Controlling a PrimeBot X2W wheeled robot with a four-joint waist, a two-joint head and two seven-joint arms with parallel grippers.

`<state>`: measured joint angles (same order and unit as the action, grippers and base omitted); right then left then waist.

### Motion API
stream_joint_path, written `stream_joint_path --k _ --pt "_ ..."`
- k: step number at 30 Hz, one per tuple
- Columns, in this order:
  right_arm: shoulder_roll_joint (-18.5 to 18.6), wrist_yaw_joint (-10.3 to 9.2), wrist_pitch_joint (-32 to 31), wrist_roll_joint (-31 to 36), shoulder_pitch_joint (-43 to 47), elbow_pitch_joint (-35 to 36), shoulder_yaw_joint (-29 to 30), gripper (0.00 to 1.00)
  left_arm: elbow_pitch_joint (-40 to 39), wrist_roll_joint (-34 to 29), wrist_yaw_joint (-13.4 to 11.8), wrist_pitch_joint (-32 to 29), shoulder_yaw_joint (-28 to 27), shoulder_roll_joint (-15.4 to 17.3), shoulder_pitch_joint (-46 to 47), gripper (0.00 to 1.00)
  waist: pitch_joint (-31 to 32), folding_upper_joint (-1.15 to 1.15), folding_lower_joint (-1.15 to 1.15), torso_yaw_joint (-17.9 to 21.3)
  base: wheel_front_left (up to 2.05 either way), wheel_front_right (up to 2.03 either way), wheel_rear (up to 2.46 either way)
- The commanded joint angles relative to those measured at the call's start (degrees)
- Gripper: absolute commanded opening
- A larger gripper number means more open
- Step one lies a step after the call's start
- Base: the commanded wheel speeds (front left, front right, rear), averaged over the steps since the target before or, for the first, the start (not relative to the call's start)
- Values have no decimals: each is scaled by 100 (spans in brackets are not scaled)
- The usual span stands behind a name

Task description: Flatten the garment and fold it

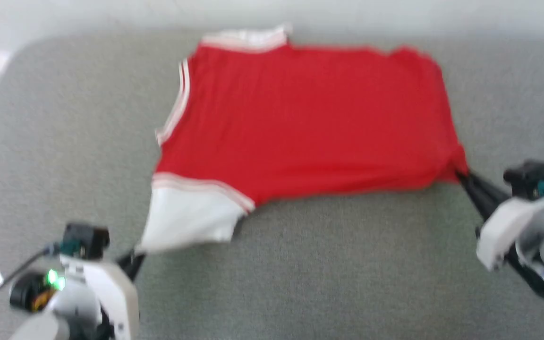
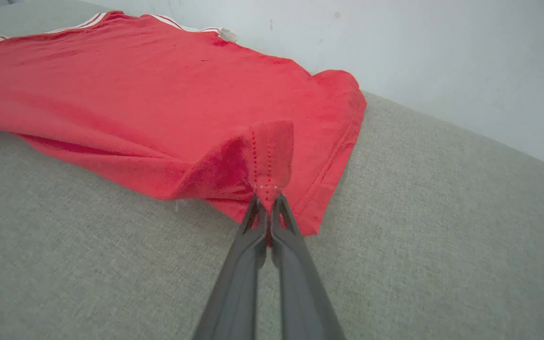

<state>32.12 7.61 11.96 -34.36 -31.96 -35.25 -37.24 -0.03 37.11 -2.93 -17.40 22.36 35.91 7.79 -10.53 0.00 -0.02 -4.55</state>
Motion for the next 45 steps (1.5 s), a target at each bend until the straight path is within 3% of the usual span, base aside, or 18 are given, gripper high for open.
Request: stream_joint_path --k 1,10,16,30,36,45 --pt "113 -12 -97 -142 225 134 -32 0 -214 120 -115 -165 -29 112 -294 0 679 0 2 -116 0 0 0" --pt "554 -12 -1080 -1144 1714 1048 60 0 -1437 758 -572 -1144 84 462 -1766 0 1070 0 2 -141 0 0 0" --pt "494 -12 -1076 -1284 2345 1509 645 0 -1813 865 -669 -861 5 262 -1964 0 1026 0 2 -60 0 0 0" --pt "26 -12 -1373 -1049 2138 2193 1700 0 -1520 691 -416 420 -539 -440 -363 0 233 0 2 238 0 0 0" --pt "-209 -12 -1804 -843 1603 2101 1836 0 -971 614 -358 435 -609 -538 578 0 -317 0 2 359 0 0 0" --pt "-459 -12 -2322 -466 821 1548 1844 0 396 144 -177 291 -270 -592 1887 0 -797 0 2 442 0 0 0"
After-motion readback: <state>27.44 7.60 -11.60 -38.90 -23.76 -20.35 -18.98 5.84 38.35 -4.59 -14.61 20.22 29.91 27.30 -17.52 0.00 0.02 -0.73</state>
